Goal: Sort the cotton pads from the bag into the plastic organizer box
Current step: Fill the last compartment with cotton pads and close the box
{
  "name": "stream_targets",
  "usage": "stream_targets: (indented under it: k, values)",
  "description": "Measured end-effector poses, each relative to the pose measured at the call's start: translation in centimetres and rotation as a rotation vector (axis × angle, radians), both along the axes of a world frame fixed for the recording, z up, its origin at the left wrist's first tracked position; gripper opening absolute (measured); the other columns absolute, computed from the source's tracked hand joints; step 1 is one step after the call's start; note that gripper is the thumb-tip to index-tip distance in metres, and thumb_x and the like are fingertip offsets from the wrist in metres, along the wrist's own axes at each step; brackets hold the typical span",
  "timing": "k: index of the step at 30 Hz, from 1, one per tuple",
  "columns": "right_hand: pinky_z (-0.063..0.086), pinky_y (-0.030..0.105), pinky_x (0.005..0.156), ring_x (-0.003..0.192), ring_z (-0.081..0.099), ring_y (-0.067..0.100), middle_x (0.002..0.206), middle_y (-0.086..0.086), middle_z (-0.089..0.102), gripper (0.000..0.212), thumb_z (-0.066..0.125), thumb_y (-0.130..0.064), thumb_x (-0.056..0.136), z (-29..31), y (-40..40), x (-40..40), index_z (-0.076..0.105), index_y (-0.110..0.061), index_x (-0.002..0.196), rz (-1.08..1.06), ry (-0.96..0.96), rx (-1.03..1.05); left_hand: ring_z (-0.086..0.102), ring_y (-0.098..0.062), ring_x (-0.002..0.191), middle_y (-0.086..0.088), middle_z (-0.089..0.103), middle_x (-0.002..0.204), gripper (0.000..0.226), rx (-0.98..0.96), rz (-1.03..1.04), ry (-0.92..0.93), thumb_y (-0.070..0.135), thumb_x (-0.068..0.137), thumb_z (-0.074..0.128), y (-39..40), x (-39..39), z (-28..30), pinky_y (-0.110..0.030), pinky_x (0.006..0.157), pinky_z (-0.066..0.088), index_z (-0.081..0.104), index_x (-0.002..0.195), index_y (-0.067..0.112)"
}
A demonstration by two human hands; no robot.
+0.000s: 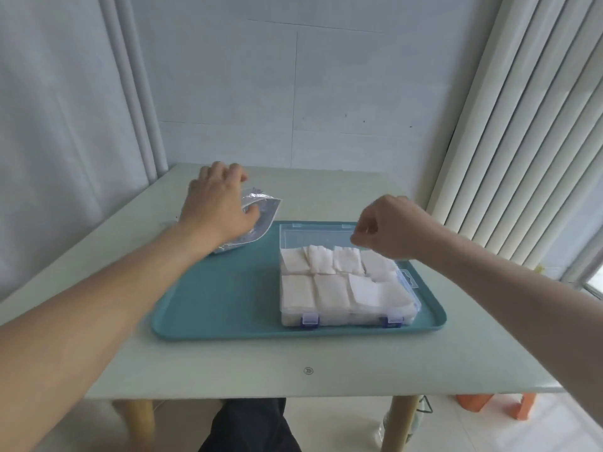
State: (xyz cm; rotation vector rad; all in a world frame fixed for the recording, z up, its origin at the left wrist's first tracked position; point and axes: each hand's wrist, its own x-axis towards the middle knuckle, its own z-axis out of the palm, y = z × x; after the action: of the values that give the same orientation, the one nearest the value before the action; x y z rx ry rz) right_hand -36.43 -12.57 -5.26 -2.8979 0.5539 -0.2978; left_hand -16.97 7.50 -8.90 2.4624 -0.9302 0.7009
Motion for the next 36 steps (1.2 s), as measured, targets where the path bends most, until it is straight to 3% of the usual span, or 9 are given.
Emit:
stream_targets:
  k: [4,11,16,22,25,27,31,33,36]
  values:
    - [0.04,0.019,0.071,0.093,0.062,0.021,0.085,-0.004,0.061,0.015,0.068,-0.015,0.088,-0.4,2.8,6.4,0.072,-0.01,0.101,0.159,-0.23,0.089,0.052,-0.038,0.112,-0.017,0.055,0.122,0.052,0.296,0.298,0.318,0.055,0.083,0.061,4.8,4.2,-2.1,-0.042,0.09,0.047,0.053,0.112,0.013]
    - [0.047,0.035,0.098,0.118,0.053,0.031,0.14,0.013,0.041,0.08,0.08,-0.024,0.08,-3.1,5.7,15.3,0.04,-0.028,0.149,0.27,0.031,0.155,0.064,-0.03,0.091,-0.007,0.069,0.093,0.011,-0.004,0.197,0.407,0.024,0.09,0.063,8.4,5.7,-2.2,-0.034,0.077,0.05,0.067,0.088,0.014]
    - [0.048,0.018,0.043,0.052,0.067,0.017,0.112,0.01,0.066,0.02,0.057,0.0,0.092,-2.7,5.8,16.8,0.067,-0.012,0.105,0.21,-0.104,0.438,0.071,-0.026,0.067,-0.009,0.072,0.084,0.012,-0.273,0.181,0.442,0.01,0.089,0.058,9.7,7.4,-1.3,-0.038,0.072,0.059,0.063,0.083,0.019]
    - [0.064,0.039,0.067,0.082,0.074,0.038,0.108,0.019,0.069,0.013,0.06,0.001,0.096,-0.5,4.0,16.6,0.064,-0.003,0.107,0.244,-0.113,0.922,0.06,-0.014,0.049,-0.007,0.069,0.067,0.009,-0.386,-0.024,0.494,0.01,0.09,0.066,9.0,8.4,1.4,-0.021,0.057,0.047,0.074,0.086,0.01]
    - [0.059,0.031,0.089,0.09,0.072,0.025,0.11,0.018,0.074,0.032,0.079,-0.006,0.083,0.6,2.2,15.9,0.07,0.001,0.114,0.353,-0.196,1.03,0.063,-0.017,0.07,-0.012,0.074,0.086,0.017,-0.464,-0.358,0.854,0.019,0.084,0.074,8.7,8.0,3.4,-0.025,0.068,0.051,0.076,0.091,0.003]
    - [0.056,0.024,0.086,0.086,0.072,0.017,0.103,0.012,0.076,0.036,0.083,-0.002,0.076,1.2,0.9,15.7,0.074,-0.002,0.11,0.344,-0.237,0.986,0.063,-0.01,0.068,-0.001,0.074,0.078,0.01,-0.457,-0.466,0.856,0.019,0.073,0.077,8.4,7.8,4.2,-0.019,0.065,0.05,0.08,0.081,0.015]
    - [0.053,0.023,0.068,0.073,0.059,0.012,0.083,0.003,0.069,0.018,0.078,-0.02,0.086,2.0,-0.7,15.8,0.075,-0.004,0.093,0.235,-0.286,0.985,0.06,-0.011,0.069,0.005,0.073,0.073,0.031,-0.695,-0.368,0.788,0.035,0.071,0.077,6.6,8.8,4.4,-0.024,0.068,0.047,0.076,0.088,0.009]
    - [0.051,0.027,0.075,0.082,0.059,0.013,0.091,0.002,0.068,0.029,0.073,-0.025,0.091,2.1,-1.3,16.2,0.073,-0.001,0.106,0.215,-0.253,1.019,0.067,-0.009,0.087,0.003,0.076,0.087,0.035,-0.779,-0.297,0.746,0.039,0.083,0.073,5.3,9.6,4.0,-0.029,0.088,0.049,0.073,0.093,0.005]
    - [0.057,0.04,0.085,0.087,0.065,0.022,0.097,0.008,0.067,0.032,0.067,-0.021,0.096,1.8,-1.1,16.9,0.066,0.004,0.115,0.22,-0.229,1.148,0.066,-0.006,0.077,0.001,0.07,0.092,0.035,-0.809,-0.138,0.667,0.046,0.098,0.054,2.9,10.6,3.5,-0.03,0.081,0.052,0.07,0.091,0.016]
